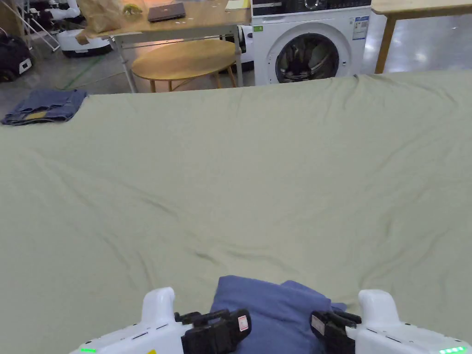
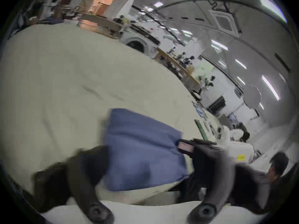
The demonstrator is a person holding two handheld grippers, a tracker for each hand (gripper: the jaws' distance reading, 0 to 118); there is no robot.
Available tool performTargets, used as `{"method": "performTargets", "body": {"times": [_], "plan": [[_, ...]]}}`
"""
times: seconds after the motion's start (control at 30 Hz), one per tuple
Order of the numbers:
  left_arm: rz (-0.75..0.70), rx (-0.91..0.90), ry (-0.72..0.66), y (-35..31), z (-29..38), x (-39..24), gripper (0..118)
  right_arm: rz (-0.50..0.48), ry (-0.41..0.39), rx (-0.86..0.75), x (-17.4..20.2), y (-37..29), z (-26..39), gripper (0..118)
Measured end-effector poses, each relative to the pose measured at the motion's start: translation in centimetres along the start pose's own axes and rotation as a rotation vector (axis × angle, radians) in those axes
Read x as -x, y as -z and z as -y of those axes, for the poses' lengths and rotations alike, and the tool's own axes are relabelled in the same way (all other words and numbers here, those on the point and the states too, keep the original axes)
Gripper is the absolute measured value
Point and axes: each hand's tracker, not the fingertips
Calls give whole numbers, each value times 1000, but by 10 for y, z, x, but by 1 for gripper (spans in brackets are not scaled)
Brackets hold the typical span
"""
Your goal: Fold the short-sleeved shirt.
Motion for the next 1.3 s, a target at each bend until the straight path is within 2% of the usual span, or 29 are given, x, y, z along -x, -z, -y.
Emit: {"method": "performTargets", "body": {"times": [0.1, 0.17, 0.23, 0.33, 0.37, 0.4, 0.43, 0.47, 0.57, 0.63, 0.73, 0.9, 0.97, 1.07, 1.17, 1.3], "plan": [[16, 4, -114, 2, -1, 38, 114, 37, 46, -4, -15, 0, -1, 2], [96, 66, -221, 18, 3, 56, 114, 24, 73, -3, -20, -1, -2, 2], [234, 125, -321, 44, 10, 63, 114, 18, 66, -2, -18, 0, -2, 2], [471, 101, -446, 85, 22, 61, 114, 21, 35, -6, -15, 1, -2, 2], [471, 90, -481, 95, 21, 58, 105, 21, 34, -8, -15, 1, -3, 2], [409, 81, -474, 99, 18, 54, 84, 23, 34, -9, -13, 0, -2, 2], [292, 90, -441, 99, 15, 50, 38, 28, 34, -12, -12, -1, -3, 2], [226, 97, -380, 100, 13, 49, 34, 34, 33, -15, -10, -2, -5, 2], [285, 92, -397, 79, 5, 54, 33, 30, 7, -25, -1, -8, -11, 2], [235, 57, -332, 54, -6, 62, 33, 38, -32, -35, 9, -10, -17, 2], [157, 3, -282, 1, -30, 95, 33, 36, -48, -40, 25, -8, -25, 2], [-43, -62, -216, -97, -82, 179, 33, 44, -110, -35, 55, 8, -30, 2], [-115, -76, -227, -132, -109, 222, 33, 56, -143, -29, 68, 17, -30, 2], [-197, -86, -226, -176, -143, 278, 33, 49, -145, -18, 80, 29, -29, 2], [-247, -82, -234, -205, -166, 328, 33, 51, -154, -5, 93, 39, -29, 2], [-290, -100, -303, -218, -167, 366, 33, 63, -171, 7, 103, 47, -31, 2]]}}
